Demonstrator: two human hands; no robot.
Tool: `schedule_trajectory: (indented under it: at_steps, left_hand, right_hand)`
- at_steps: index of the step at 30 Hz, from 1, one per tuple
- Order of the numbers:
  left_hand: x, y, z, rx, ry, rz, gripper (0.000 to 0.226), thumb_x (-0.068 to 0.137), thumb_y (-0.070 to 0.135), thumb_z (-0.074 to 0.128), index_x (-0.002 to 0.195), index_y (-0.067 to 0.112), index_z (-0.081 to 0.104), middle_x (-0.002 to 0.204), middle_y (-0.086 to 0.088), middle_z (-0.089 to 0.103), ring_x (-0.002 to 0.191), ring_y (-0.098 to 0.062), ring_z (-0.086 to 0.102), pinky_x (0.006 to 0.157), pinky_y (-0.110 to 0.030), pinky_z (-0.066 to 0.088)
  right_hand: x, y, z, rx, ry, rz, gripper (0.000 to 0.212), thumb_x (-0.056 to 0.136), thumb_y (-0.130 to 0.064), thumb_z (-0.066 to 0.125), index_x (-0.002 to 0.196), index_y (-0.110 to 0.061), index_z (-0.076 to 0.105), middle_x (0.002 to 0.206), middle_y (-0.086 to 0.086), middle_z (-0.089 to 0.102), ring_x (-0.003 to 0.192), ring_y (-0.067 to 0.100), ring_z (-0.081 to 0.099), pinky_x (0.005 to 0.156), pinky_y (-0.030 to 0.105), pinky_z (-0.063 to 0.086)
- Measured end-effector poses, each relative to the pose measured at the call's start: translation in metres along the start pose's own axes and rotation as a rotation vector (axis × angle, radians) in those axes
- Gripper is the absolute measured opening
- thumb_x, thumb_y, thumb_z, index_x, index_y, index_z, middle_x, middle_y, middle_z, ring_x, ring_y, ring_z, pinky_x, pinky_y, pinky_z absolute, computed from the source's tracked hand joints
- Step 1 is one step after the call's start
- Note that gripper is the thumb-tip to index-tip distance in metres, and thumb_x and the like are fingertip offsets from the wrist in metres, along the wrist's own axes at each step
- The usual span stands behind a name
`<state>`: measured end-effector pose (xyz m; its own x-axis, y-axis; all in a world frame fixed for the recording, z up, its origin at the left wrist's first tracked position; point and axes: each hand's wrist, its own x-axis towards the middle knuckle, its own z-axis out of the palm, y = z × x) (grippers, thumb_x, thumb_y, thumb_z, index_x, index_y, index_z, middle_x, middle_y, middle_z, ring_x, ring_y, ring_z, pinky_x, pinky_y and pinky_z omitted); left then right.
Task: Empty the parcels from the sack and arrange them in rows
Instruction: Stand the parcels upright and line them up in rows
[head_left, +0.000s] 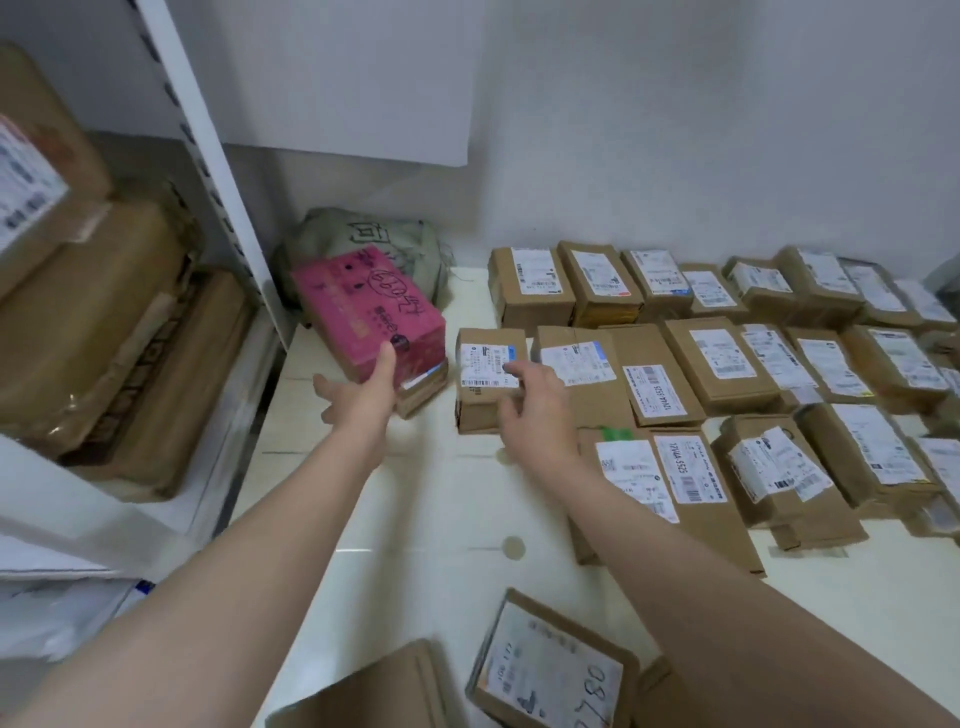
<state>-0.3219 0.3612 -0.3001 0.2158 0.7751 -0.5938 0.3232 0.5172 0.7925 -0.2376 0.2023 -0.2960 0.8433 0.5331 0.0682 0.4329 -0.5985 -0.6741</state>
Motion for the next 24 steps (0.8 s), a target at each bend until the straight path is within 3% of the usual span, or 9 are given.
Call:
schedule_trajectory:
  at_steps: [4,7,9,13,16,18,20,22,24]
  left_hand:
    - [0.047,0.027,-0.007,-0.117,-0.094,-0.009,0.114,0.077,0.061,0.071,0.156,0.022,-0.002,0.152,-0.007,0.040,0.131,-0.029,0.049,0.111,-0.049,0.038]
    - [0.062,0.029,-0.008,-0.201,-0.205,-0.035,0.090,0.085,0.035,0.074,0.152,0.015,0.017,0.136,-0.010,0.057,0.104,-0.024,0.067,0.079,-0.035,0.057]
    - [0.066,0.023,-0.013,-0.202,-0.285,0.011,0.062,0.087,0.025,0.071,0.141,0.016,0.042,0.123,-0.007,0.068,0.088,-0.018,0.072,0.058,-0.024,0.055]
    - [0.056,0.005,-0.031,-0.266,-0.419,0.063,0.024,0.094,0.028,0.059,0.117,0.026,0.065,0.102,0.003,0.076,0.082,-0.012,0.072,0.073,-0.030,0.057]
    - [0.050,-0.013,-0.040,-0.237,-0.448,0.043,0.029,0.096,0.026,0.054,0.123,0.025,0.063,0.107,0.004,0.074,0.097,-0.018,0.067,0.085,-0.036,0.050]
    - [0.044,-0.018,-0.043,-0.135,-0.304,0.123,0.043,0.095,0.028,0.057,0.137,0.032,0.052,0.116,0.010,0.068,0.102,-0.012,0.060,0.083,-0.035,0.043]
    - [0.029,-0.012,-0.048,-0.222,-0.167,0.103,0.046,0.097,0.046,0.052,0.142,0.039,0.043,0.130,0.009,0.057,0.106,-0.008,0.055,0.089,-0.039,0.042]
    - [0.021,-0.004,-0.052,-0.389,-0.188,0.006,0.046,0.095,0.066,0.038,0.128,0.039,0.055,0.123,0.007,0.062,0.101,-0.009,0.059,0.087,-0.038,0.045]
    - [0.015,-0.004,-0.055,-0.457,-0.203,-0.035,0.066,0.082,0.078,0.050,0.128,0.032,0.056,0.115,0.003,0.069,0.101,-0.017,0.068,0.077,-0.036,0.054]
  right_hand:
    - [0.051,-0.037,0.032,0.024,-0.070,-0.028,0.042,0.093,-0.018,0.060,0.134,-0.012,0.052,0.133,0.007,0.055,0.128,0.025,0.046,0.105,0.033,0.039]
    - [0.080,-0.052,0.051,0.051,-0.218,0.058,0.060,0.093,-0.037,0.060,0.143,-0.010,0.040,0.140,0.009,0.050,0.131,0.024,0.044,0.108,0.036,0.036]
    - [0.087,-0.056,0.059,0.216,-0.280,0.179,0.058,0.093,-0.048,0.057,0.136,-0.011,0.043,0.130,0.003,0.059,0.117,0.019,0.055,0.099,0.036,0.044]
    - [0.079,-0.051,0.059,0.349,-0.280,0.229,0.076,0.085,-0.064,0.057,0.143,-0.018,0.041,0.135,-0.001,0.056,0.123,0.016,0.054,0.108,0.040,0.042]
    - [0.064,-0.045,0.054,0.429,-0.332,0.248,0.096,0.073,-0.060,0.073,0.149,-0.024,0.026,0.134,-0.005,0.052,0.121,0.014,0.054,0.107,0.037,0.042]
    - [0.049,-0.043,0.052,0.313,-0.277,0.089,0.098,0.070,-0.050,0.079,0.148,-0.026,0.025,0.134,-0.005,0.046,0.119,0.014,0.054,0.102,0.037,0.047]
    - [0.033,-0.041,0.051,0.167,-0.252,-0.103,0.106,0.065,-0.047,0.085,0.149,-0.024,0.025,0.140,-0.002,0.041,0.126,0.014,0.047,0.103,0.036,0.044]
    - [0.017,-0.037,0.052,0.086,-0.336,-0.254,0.105,0.065,-0.041,0.087,0.149,-0.019,0.030,0.144,0.001,0.041,0.131,0.015,0.040,0.108,0.034,0.038]
    - [0.006,-0.033,0.055,0.014,-0.466,-0.411,0.087,0.072,-0.036,0.082,0.145,-0.015,0.040,0.144,0.004,0.046,0.132,0.020,0.041,0.110,0.039,0.037]
